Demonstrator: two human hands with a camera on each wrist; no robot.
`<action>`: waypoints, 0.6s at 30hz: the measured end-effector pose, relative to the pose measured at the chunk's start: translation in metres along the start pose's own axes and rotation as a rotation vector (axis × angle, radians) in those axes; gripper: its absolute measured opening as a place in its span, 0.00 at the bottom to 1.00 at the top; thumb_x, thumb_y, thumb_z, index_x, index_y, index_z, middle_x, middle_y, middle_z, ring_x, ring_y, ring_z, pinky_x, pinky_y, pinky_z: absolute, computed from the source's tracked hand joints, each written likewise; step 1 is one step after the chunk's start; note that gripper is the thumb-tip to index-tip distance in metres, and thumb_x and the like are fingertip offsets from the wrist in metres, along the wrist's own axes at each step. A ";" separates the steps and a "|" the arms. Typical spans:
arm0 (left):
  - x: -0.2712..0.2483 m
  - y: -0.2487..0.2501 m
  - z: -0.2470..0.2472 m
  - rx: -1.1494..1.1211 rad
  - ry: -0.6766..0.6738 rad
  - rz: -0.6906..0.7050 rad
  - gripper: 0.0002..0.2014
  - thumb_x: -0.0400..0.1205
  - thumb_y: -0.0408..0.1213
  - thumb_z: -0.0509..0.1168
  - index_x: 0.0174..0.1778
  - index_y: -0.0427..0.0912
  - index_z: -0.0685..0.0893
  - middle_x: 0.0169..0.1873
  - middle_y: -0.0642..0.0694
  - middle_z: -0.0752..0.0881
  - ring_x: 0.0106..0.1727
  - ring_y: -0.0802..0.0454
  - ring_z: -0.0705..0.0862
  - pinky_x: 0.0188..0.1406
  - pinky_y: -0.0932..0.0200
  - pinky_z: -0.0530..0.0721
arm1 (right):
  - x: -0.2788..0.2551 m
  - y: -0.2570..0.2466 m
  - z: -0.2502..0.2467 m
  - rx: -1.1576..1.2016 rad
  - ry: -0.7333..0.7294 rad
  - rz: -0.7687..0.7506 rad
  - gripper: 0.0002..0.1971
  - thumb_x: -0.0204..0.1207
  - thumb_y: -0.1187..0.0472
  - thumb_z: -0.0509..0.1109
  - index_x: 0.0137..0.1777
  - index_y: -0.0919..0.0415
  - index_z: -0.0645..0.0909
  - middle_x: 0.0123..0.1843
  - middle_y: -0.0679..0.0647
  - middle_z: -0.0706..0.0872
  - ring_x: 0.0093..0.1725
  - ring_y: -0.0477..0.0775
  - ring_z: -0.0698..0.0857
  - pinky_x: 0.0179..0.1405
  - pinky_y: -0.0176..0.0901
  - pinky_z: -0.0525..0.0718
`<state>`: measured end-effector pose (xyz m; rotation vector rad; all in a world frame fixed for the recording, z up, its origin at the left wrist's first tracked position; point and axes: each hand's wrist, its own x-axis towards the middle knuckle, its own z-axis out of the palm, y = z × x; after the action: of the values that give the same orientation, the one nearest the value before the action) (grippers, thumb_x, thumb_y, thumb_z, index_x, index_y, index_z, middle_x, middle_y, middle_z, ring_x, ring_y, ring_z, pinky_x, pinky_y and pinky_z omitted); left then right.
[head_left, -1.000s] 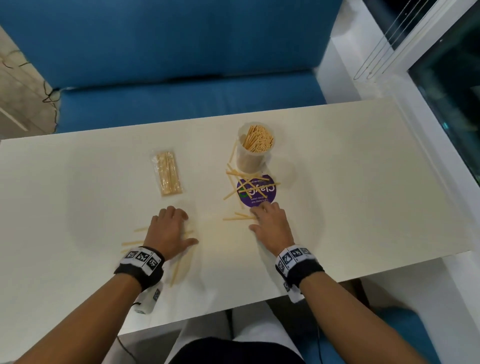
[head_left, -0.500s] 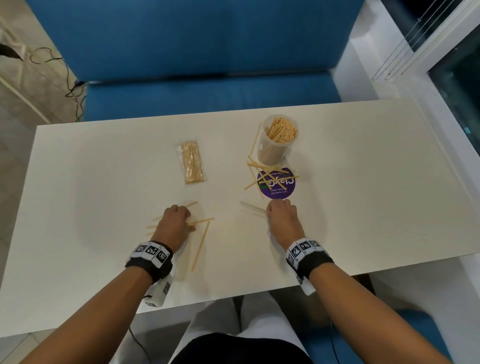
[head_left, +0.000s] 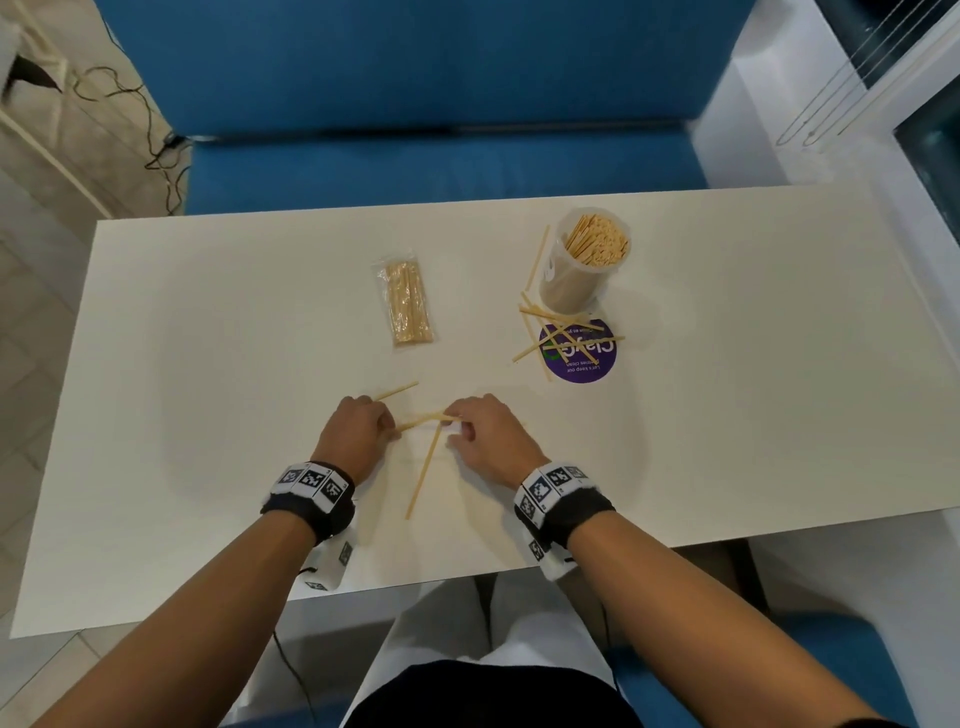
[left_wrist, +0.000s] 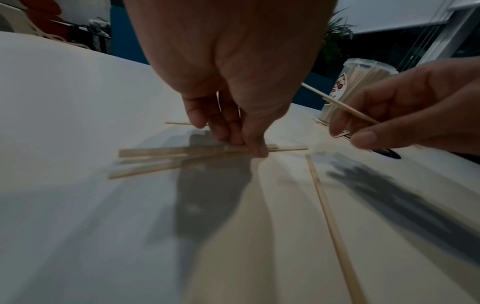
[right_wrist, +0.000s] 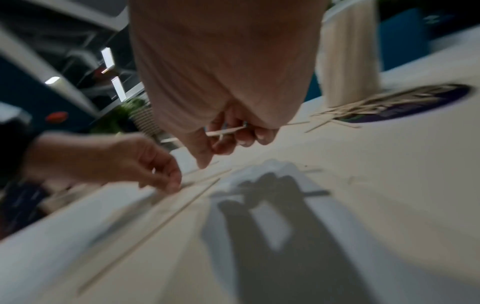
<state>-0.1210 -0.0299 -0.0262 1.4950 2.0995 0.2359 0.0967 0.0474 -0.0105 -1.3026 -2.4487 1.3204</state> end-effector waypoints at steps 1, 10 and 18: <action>0.001 -0.001 0.001 0.027 -0.015 0.012 0.02 0.81 0.34 0.73 0.46 0.40 0.89 0.46 0.42 0.84 0.54 0.41 0.78 0.50 0.48 0.79 | 0.004 -0.002 0.005 -0.066 -0.039 -0.062 0.13 0.79 0.61 0.74 0.63 0.53 0.86 0.40 0.43 0.77 0.50 0.51 0.75 0.53 0.47 0.74; -0.001 -0.021 -0.001 0.042 0.035 0.107 0.02 0.86 0.31 0.64 0.49 0.36 0.80 0.46 0.38 0.81 0.48 0.36 0.78 0.48 0.41 0.78 | 0.021 -0.004 0.018 -0.301 -0.183 -0.273 0.07 0.80 0.58 0.76 0.53 0.60 0.91 0.46 0.54 0.85 0.52 0.58 0.80 0.55 0.55 0.78; 0.021 -0.007 -0.019 -0.056 0.131 -0.005 0.07 0.85 0.33 0.68 0.57 0.38 0.87 0.49 0.42 0.81 0.53 0.40 0.81 0.50 0.43 0.83 | 0.013 0.025 -0.003 -0.430 0.033 -0.253 0.12 0.87 0.60 0.54 0.55 0.60 0.80 0.52 0.55 0.80 0.52 0.58 0.75 0.51 0.53 0.76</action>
<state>-0.1419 -0.0106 -0.0204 1.4773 2.1790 0.3976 0.1058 0.0649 -0.0301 -1.0149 -2.8581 0.7341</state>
